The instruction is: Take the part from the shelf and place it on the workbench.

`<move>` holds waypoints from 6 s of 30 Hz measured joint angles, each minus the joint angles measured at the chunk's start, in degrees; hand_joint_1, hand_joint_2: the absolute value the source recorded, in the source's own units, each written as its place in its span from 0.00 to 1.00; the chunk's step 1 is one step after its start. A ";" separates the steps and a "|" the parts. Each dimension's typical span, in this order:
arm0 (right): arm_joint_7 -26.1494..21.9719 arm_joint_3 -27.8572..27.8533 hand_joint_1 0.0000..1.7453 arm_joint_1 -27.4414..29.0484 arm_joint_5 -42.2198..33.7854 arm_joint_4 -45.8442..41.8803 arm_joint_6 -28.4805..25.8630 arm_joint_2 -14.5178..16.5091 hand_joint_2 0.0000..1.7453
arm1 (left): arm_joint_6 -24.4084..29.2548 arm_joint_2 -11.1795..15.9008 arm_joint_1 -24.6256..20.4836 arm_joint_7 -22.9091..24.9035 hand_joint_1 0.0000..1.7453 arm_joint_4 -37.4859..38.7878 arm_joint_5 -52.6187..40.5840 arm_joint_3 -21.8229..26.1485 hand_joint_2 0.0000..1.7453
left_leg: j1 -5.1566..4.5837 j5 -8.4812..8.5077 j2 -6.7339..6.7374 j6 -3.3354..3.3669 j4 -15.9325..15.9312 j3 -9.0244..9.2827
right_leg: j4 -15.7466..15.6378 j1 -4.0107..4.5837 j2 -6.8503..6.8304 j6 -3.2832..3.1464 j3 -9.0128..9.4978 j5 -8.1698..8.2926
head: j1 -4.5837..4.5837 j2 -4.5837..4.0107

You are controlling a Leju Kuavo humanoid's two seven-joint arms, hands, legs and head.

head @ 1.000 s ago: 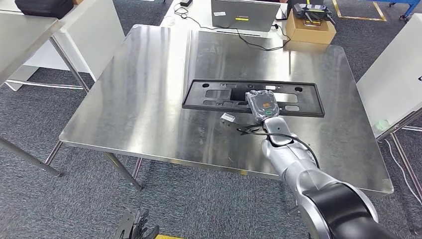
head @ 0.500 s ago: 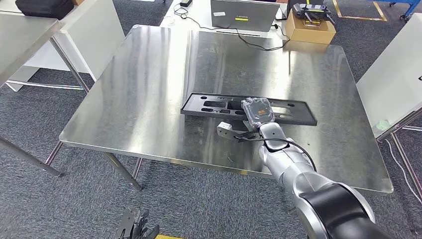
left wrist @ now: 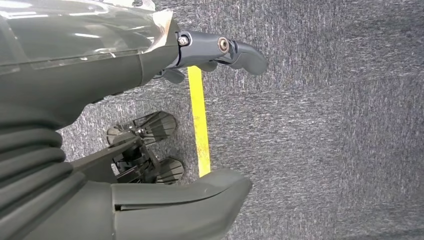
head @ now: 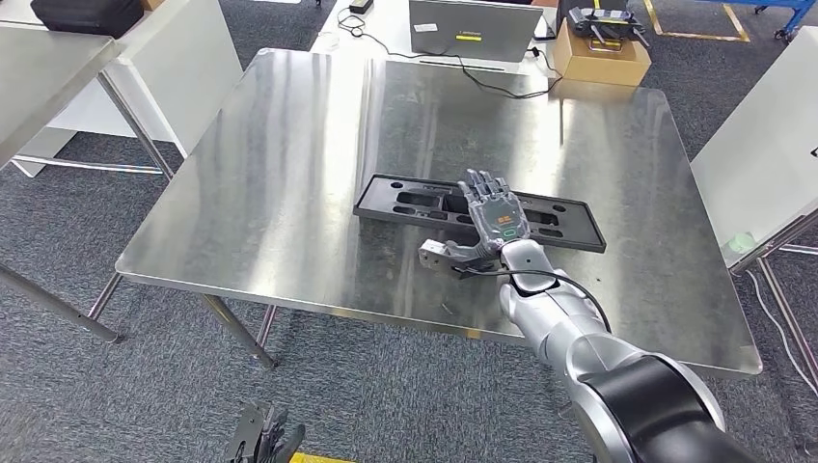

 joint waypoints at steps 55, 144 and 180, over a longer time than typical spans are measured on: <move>-42.89 -3.49 0.00 51.40 -59.23 -79.15 -7.23 -0.73 0.00 | 15.39 5.05 6.23 -17.91 0.00 -3.82 11.97 11.20 0.00 | 0.23 -0.06 0.24 2.16 -0.52 0.80 | 13.42 -0.55 -0.32 0.28 -4.60 -8.24 | 0.39 0.00; 1.48 -25.34 0.00 42.91 -58.78 7.93 9.66 2.91 0.00 | 20.84 3.41 14.40 14.02 0.00 1.38 15.43 28.36 0.00 | 2.30 -7.11 0.44 -0.55 0.53 7.21 | 4.35 -0.92 -1.00 1.85 -3.58 -0.46 | 0.29 0.00; 0.63 -28.33 0.00 40.27 -59.57 8.15 5.94 2.97 0.00 | 20.85 3.39 13.79 12.33 0.00 1.42 9.71 27.27 0.00 | 1.84 -3.53 -0.26 0.01 0.92 3.19 | 14.83 -0.21 -0.68 1.36 -1.24 -10.75 | 0.68 0.00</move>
